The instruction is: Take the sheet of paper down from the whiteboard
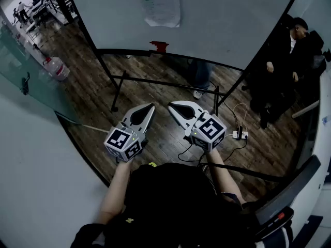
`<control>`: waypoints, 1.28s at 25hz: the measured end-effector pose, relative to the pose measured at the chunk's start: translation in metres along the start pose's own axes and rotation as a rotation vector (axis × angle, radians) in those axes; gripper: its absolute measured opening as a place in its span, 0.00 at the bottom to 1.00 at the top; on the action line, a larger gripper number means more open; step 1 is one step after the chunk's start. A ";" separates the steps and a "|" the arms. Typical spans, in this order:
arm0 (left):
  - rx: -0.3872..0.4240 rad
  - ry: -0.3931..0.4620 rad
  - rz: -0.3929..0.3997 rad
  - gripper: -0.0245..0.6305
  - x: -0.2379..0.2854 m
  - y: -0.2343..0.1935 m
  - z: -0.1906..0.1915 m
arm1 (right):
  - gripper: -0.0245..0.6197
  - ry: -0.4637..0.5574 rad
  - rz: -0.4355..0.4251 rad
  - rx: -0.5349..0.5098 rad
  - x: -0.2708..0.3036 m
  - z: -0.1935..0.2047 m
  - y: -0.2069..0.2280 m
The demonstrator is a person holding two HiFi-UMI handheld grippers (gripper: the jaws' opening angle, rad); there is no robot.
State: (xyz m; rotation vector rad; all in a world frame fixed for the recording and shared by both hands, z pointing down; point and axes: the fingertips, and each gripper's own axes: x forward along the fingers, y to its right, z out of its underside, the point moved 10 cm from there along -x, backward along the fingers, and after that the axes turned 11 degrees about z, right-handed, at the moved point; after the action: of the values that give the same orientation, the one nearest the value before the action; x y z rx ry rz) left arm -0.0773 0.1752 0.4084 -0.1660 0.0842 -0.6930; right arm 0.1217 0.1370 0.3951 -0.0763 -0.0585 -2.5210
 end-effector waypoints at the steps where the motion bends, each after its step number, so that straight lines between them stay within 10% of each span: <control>1: 0.004 0.000 -0.001 0.08 0.000 0.000 0.000 | 0.05 0.001 -0.001 0.001 0.000 0.000 0.000; 32: 0.018 -0.008 -0.051 0.08 0.025 0.025 0.008 | 0.05 0.037 -0.054 0.020 -0.023 0.000 0.025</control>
State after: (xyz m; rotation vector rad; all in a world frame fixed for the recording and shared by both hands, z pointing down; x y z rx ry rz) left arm -0.0414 0.1787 0.4114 -0.1539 0.0666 -0.7434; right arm 0.1552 0.1298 0.3941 -0.0196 -0.0721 -2.5747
